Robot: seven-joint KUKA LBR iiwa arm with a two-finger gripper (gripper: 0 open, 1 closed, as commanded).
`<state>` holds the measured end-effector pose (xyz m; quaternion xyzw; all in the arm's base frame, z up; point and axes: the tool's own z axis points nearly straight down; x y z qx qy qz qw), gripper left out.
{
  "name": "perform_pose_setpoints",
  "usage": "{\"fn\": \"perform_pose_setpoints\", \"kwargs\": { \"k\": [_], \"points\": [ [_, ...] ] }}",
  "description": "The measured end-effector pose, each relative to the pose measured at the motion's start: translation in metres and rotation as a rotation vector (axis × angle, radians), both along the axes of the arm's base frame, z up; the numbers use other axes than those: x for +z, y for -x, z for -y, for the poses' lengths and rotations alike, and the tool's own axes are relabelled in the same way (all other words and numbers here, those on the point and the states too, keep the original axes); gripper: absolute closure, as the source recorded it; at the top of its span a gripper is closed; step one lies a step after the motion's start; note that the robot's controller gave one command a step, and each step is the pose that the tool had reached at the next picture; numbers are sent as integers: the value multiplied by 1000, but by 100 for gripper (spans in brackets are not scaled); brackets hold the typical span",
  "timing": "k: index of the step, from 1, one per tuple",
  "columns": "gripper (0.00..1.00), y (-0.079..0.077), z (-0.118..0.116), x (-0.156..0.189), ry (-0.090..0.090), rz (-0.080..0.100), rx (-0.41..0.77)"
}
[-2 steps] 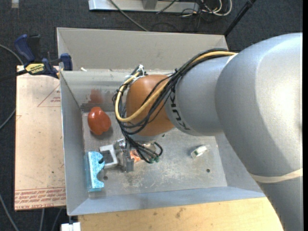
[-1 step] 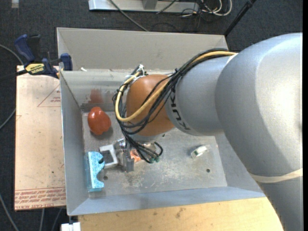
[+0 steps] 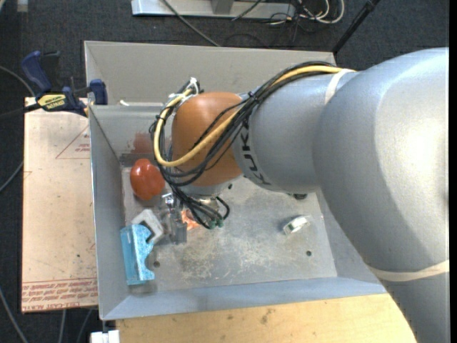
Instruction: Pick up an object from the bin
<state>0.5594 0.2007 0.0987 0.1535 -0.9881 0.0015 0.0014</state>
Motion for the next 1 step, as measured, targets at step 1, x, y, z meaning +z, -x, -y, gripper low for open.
{"fn": "perform_pose_setpoints", "kwargs": {
  "k": [1],
  "points": [
    [0, -22, -9, 37, -6, 5, -12]
  ]
}}
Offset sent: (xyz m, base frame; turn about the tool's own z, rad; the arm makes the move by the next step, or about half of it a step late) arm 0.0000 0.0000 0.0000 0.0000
